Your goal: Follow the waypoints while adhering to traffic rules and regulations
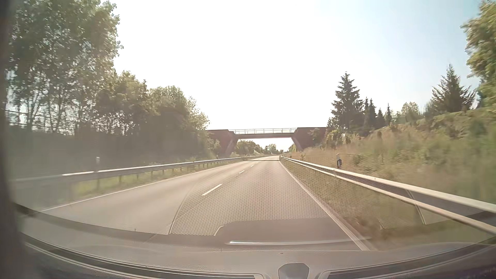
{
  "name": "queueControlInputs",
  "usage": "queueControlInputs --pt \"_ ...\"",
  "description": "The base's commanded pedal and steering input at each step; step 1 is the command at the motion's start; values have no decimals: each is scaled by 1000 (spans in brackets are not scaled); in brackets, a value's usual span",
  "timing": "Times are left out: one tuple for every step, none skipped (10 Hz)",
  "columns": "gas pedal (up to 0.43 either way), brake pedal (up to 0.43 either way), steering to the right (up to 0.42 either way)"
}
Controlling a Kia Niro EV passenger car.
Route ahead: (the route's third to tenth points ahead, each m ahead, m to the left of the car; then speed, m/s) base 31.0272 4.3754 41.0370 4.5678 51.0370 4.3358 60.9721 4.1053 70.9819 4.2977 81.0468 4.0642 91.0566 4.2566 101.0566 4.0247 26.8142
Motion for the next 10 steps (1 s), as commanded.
queueControlInputs --pt "189 6 4" --pt "189 6 4" --pt "189 6 4" --pt "189 6 5" --pt "189 6 4" --pt "189 6 4" --pt "189 6 4" --pt "189 6 4" --pt "189 6 4" --pt "189 6 4"
